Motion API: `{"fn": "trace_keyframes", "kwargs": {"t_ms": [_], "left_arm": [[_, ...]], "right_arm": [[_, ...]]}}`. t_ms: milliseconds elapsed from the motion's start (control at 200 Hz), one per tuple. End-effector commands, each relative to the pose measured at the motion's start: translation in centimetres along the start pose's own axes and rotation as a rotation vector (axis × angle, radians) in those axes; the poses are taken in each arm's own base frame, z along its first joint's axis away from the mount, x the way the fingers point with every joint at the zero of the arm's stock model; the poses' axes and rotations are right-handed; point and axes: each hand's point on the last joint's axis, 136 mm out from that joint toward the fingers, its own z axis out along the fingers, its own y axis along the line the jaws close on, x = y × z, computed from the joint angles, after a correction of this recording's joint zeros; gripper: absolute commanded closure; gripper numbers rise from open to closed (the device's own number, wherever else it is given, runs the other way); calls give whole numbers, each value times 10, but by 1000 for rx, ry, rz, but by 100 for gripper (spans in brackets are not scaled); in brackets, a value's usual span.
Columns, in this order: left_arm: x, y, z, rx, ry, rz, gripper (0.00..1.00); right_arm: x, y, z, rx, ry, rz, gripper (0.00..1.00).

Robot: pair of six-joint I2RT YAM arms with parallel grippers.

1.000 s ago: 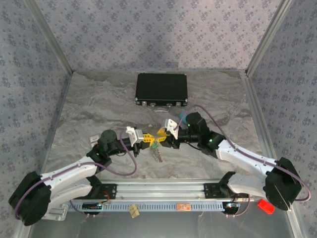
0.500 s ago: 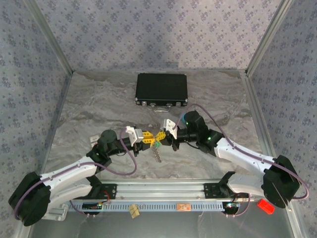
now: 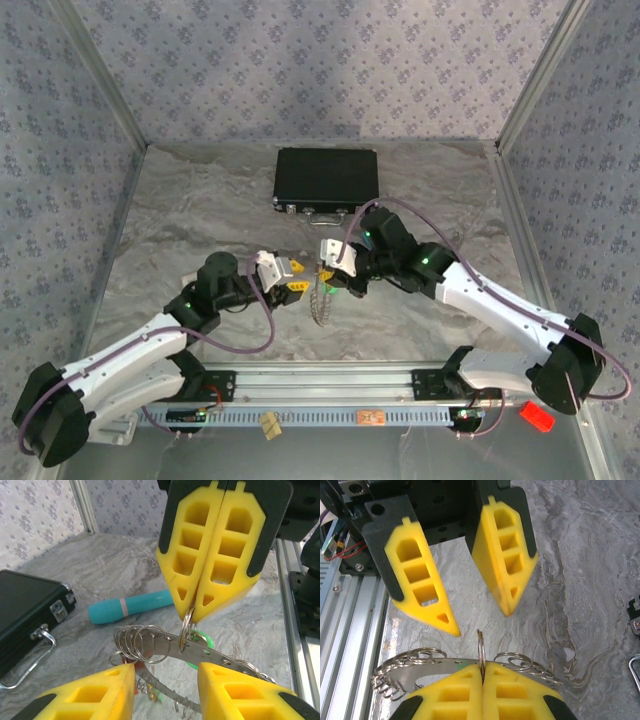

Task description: Put the keys on the keyring

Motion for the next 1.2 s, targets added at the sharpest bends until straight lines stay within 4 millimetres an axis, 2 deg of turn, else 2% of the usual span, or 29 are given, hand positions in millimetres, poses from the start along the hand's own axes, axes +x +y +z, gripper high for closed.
{"fn": "trace_keyframes", "kwargs": {"t_ms": [0,75,295,525,585,605,625,630,635,665,735,825,1029,1194], "left_arm": [[-10,-4,3,45,-12,26,63],[-12,-6,5,59,-18,27,64],[-10,-12,7,103,-5,23,75],[-6,-15,11,140,24,28,100],[-8,-15,10,135,12,35,100],[-9,-14,10,131,5,37,100],[-9,-14,10,128,-4,40,100],[-10,-14,9,126,-8,42,100],[-10,-14,9,125,-11,42,100],[-12,-13,9,116,-34,45,100],[-19,-12,7,98,-96,56,100],[-24,-10,6,82,-152,62,100],[-26,-10,6,80,-174,66,100],[-26,-11,6,84,-175,62,100]], "right_arm": [[-2,4,1,-15,57,-50,100],[-1,5,4,-24,82,-65,100],[-3,6,11,-31,129,-106,100],[-15,9,7,-42,90,-106,100],[-17,5,3,-29,56,-60,99],[-18,4,1,-26,38,-43,93],[-17,3,-1,-27,20,-15,82],[-17,3,-1,-27,20,-15,82],[-17,2,-3,-24,8,-1,77],[-15,0,-5,-25,-19,40,68],[-9,-1,-8,-34,-65,115,62],[1,1,-3,-47,-87,170,60],[8,6,8,-75,-98,214,61],[13,6,12,-78,-80,220,70]]}}
